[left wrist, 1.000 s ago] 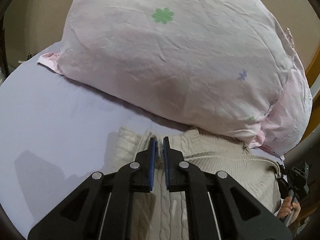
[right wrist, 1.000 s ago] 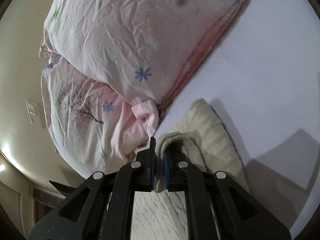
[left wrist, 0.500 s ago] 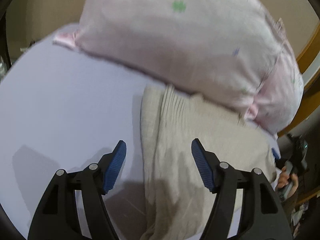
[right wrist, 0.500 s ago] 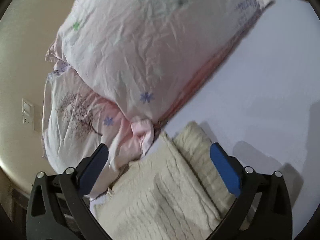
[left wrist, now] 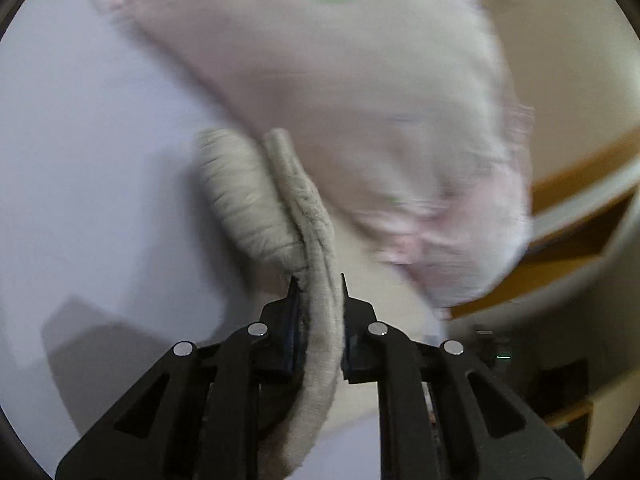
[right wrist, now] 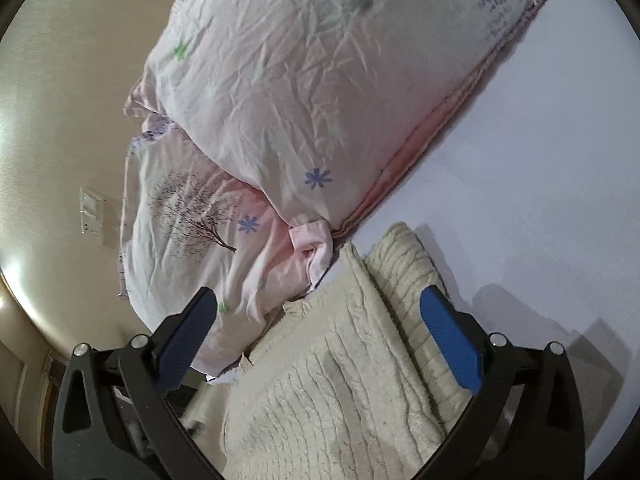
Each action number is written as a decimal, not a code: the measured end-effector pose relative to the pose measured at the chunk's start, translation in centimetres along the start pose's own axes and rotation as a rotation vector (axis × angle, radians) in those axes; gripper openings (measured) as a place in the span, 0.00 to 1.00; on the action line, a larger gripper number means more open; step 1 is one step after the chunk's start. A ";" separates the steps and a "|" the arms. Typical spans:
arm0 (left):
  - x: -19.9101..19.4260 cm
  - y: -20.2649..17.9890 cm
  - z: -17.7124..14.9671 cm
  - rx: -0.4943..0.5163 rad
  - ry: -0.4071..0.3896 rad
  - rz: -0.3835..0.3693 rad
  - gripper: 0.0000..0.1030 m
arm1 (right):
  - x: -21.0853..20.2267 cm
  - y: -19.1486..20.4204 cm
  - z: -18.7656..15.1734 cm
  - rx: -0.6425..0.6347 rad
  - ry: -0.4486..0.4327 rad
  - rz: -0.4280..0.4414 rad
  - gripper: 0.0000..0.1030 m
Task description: Fold small clothes
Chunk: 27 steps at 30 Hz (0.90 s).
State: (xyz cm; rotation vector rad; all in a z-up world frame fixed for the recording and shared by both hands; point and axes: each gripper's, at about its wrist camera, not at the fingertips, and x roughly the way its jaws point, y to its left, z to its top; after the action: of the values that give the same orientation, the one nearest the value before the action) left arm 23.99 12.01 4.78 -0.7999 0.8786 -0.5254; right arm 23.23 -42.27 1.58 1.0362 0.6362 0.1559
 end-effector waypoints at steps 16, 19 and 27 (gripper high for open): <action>18.3 -17.4 -8.0 0.113 0.343 -0.510 0.27 | -4.2 -0.5 4.0 -0.096 -0.072 -0.079 0.98; 13.1 -16.0 -6.6 0.241 0.184 -0.305 0.54 | -3.4 0.1 4.8 -0.114 0.114 -0.054 0.98; 11.5 -9.7 -6.8 0.290 0.201 0.085 0.65 | 2.9 0.2 4.1 -0.179 0.472 -0.203 0.98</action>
State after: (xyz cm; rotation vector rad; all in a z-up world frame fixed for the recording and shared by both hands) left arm 23.80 -4.51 4.39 -0.4490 0.9893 -0.6486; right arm 27.92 -44.04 1.95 0.7574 1.1293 0.2783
